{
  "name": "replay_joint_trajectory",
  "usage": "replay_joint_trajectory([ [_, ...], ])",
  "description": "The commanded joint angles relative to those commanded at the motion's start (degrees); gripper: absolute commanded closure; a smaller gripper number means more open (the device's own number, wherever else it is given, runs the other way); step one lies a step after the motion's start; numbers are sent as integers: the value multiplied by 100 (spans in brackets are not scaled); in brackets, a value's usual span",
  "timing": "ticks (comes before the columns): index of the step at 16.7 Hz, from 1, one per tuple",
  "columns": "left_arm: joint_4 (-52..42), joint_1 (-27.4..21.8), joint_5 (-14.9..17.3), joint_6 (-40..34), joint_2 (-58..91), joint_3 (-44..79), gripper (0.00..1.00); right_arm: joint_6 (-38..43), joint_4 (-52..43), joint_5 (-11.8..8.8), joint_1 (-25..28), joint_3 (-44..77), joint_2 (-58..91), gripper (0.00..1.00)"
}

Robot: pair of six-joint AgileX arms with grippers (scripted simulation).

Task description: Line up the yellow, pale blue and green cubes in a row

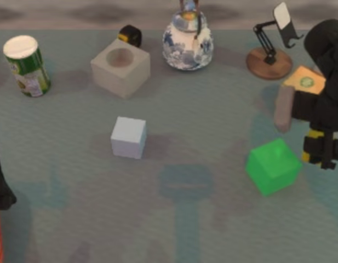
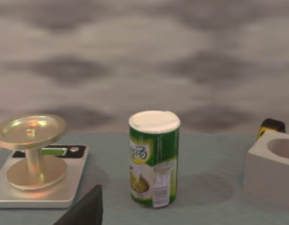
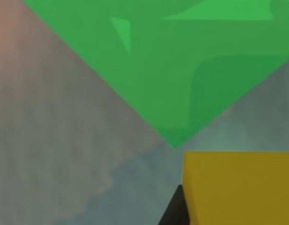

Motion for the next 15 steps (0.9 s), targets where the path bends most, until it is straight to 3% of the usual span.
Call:
replay_joint_trajectory([
  [8, 0, 0, 0, 0, 0, 0, 0, 807, -220, -22, 2461, -139, -344, 100],
  [10, 0, 0, 0, 0, 0, 0, 0, 911, -227, -18, 2694, -159, -412, 100],
  [15, 0, 0, 0, 0, 0, 0, 0, 925, -208, -22, 2699, -155, -385, 100],
])
